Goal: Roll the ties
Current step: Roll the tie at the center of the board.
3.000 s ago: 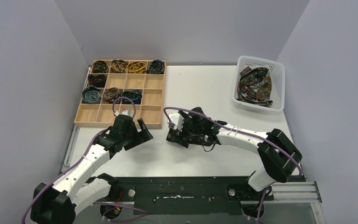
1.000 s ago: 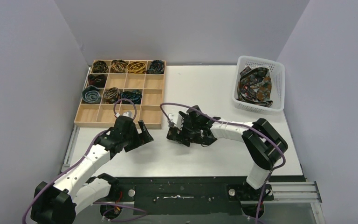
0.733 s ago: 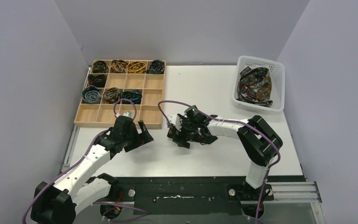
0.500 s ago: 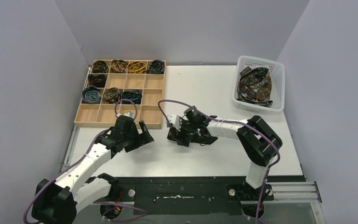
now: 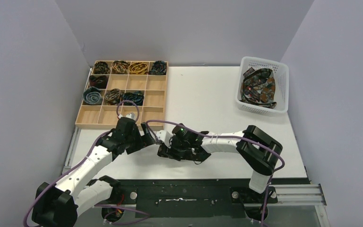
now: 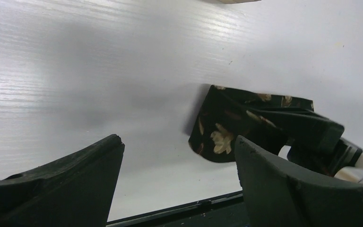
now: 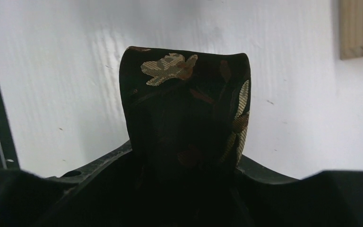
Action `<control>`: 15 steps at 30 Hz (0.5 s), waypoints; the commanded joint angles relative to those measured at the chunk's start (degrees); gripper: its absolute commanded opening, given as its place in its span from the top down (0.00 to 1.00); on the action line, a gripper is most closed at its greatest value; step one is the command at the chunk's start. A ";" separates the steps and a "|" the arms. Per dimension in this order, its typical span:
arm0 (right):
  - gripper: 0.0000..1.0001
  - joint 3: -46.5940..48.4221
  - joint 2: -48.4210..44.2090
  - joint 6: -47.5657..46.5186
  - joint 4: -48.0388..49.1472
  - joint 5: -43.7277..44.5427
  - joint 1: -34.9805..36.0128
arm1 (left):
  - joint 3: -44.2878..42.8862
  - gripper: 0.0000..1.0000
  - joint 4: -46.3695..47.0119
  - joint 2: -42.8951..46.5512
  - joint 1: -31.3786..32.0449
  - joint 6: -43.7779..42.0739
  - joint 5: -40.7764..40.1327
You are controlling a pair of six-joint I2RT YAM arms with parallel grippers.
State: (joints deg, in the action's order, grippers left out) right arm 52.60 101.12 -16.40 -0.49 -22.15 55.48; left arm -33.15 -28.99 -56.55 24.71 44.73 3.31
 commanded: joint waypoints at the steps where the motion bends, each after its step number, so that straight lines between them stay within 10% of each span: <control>1: 0.53 -0.03 1.03 3.47 -0.83 4.00 2.09 | -1.94 0.15 0.05 0.60 -0.36 -1.12 0.75; 7: 0.17 2.00 0.31 0.22 -3.88 2.59 2.11 | -1.84 0.15 -0.25 0.96 -0.36 -1.22 0.67; 15: 0.02 0.41 -2.84 -4.23 -5.22 3.95 1.22 | -1.82 0.15 -0.34 1.08 -0.36 -1.18 0.95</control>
State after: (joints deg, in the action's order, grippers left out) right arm 53.34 100.71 -17.67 -2.87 -20.64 57.32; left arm -33.15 -29.56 -56.55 24.64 44.53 3.40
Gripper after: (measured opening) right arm 0.971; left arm 0.851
